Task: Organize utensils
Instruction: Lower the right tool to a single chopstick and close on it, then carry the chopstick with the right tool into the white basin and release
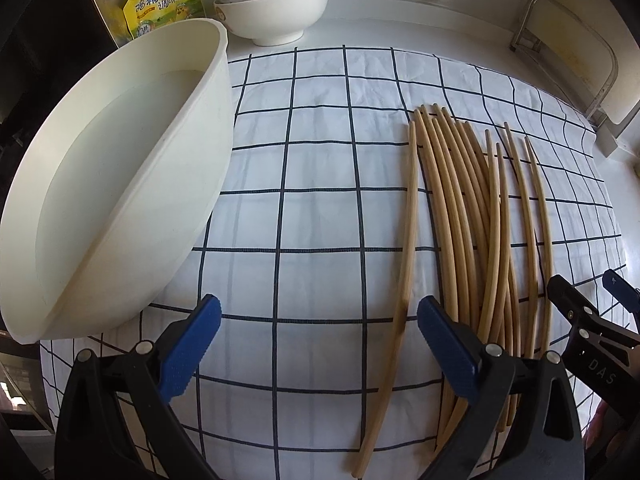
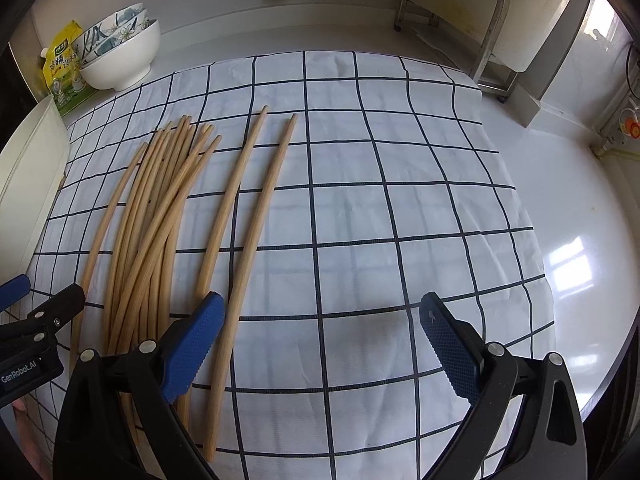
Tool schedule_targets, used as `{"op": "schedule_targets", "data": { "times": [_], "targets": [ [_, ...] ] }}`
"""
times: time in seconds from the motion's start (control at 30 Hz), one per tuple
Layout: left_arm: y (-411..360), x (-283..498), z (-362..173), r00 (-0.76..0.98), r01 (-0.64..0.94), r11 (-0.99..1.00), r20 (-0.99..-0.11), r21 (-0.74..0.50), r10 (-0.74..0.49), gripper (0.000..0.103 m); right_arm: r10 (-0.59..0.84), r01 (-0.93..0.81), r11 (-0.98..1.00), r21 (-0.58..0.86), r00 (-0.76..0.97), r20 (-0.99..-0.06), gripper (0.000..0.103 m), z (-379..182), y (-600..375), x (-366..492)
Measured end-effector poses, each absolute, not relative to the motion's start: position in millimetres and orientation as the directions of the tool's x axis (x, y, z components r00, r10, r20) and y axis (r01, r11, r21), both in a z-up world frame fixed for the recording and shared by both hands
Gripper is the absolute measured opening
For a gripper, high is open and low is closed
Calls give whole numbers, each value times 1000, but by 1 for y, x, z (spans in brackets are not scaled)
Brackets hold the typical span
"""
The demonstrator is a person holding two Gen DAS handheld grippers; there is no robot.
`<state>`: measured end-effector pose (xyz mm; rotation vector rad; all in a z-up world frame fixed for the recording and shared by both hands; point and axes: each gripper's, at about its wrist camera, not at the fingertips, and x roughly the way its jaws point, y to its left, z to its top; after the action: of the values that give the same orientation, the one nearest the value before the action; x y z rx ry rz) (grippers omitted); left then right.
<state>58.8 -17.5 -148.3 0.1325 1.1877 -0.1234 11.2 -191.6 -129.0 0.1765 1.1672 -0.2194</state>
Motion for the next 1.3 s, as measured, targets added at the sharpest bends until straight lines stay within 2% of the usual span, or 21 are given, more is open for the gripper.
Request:
{"op": "schedule_targets", "data": {
  "times": [0.33,0.43,0.5,0.53,0.57,0.6,0.63,0.67,0.7,0.73,0.77,0.8,0.83,0.87,0.9,1.3],
  "targets": [
    [-22,73,-158,366,186,981,-931,61,-11,97,-61,242,970,37,385,-921,92,-134,-193,7],
    [-24,76,-157,364,177,982,-931,68,-1,97,-40,219,974,51,395,-918,84,-133,-191,9],
    [-22,77,-157,352,166,984,-936,56,-6,97,-23,189,980,59,405,-914,72,-131,-188,10],
    [-22,76,-157,344,170,985,-939,43,-19,96,-16,171,983,60,409,-913,69,-130,-185,11],
    [-22,74,-156,340,177,984,-940,32,-31,94,-7,150,987,60,413,-911,61,-129,-182,10],
    [-23,74,-155,340,190,982,-939,21,-46,88,3,128,990,62,415,-910,52,-128,-179,11],
    [-26,73,-154,343,205,979,-937,14,-59,80,13,110,992,64,414,-910,47,-127,-176,12],
    [-28,72,-152,346,221,975,-936,13,-66,77,20,95,993,65,412,-911,38,-127,-174,13],
    [-32,70,-150,347,234,972,-935,11,-73,69,24,83,994,64,410,-912,27,-126,-171,14],
    [-35,70,-149,344,245,970,-935,2,-85,59,24,74,996,59,408,-913,21,-126,-169,14],
    [-38,69,-147,341,253,968,-935,-2,-91,54,22,67,996,53,406,-914,10,-125,-167,15],
    [-41,69,-146,340,260,966,-936,-3,-95,44,22,62,997,52,404,-914,8,-126,-166,16],
    [-43,67,-144,340,266,964,-935,-6,-100,29,27,60,997,56,403,-915,7,-126,-167,15],
    [-45,66,-143,337,275,961,-935,-10,-106,22,33,57,996,61,403,-914,6,-126,-169,14],
    [-47,65,-143,330,283,959,-937,-19,-116,8,36,54,997,63,404,-914,6,-126,-168,14],
    [-39,73,-133,285,260,957,-937,-129,-203,7,106,104,981,161,403,-909,6,-115,-186,10]
  ]
}}
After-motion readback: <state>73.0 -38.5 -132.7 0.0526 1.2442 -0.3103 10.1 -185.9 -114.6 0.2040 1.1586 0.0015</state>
